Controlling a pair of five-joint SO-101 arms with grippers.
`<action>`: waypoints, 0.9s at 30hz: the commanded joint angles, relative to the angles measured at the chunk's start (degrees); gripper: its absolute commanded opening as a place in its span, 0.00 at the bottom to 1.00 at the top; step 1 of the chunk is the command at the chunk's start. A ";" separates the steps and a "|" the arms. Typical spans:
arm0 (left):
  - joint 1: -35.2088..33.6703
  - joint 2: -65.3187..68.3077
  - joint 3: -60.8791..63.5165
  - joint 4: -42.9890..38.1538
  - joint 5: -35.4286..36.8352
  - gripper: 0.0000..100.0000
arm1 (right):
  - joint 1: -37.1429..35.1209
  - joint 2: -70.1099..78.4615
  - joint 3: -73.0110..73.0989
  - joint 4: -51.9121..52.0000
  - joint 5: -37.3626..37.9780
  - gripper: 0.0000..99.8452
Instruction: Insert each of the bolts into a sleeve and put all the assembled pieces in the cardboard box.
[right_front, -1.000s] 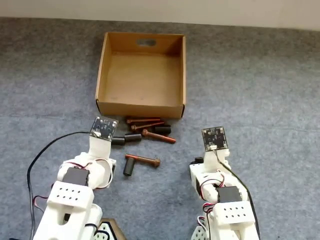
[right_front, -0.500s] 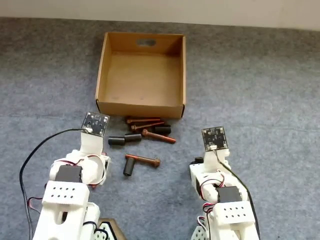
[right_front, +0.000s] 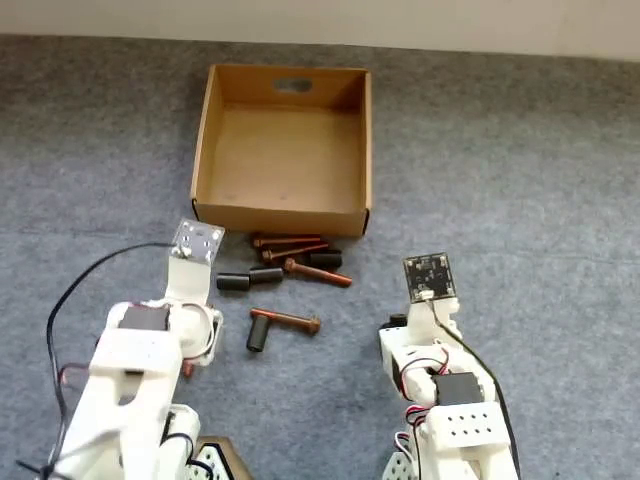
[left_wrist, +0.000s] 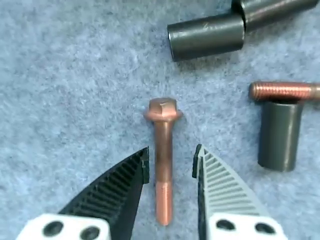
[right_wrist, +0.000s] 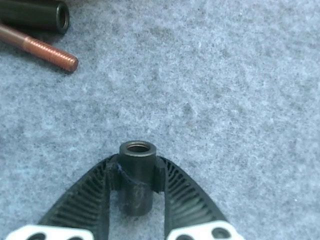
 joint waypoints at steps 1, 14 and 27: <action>-0.57 5.41 -5.76 -0.97 -0.18 0.17 | 0.13 -0.40 -0.04 -0.75 0.62 0.01; -0.57 15.69 -7.60 -8.00 -0.18 0.13 | 0.13 -0.40 -0.04 -0.75 0.62 0.01; 7.69 6.64 -7.08 -7.91 -0.18 0.01 | 0.13 -0.40 -0.04 -0.75 0.62 0.01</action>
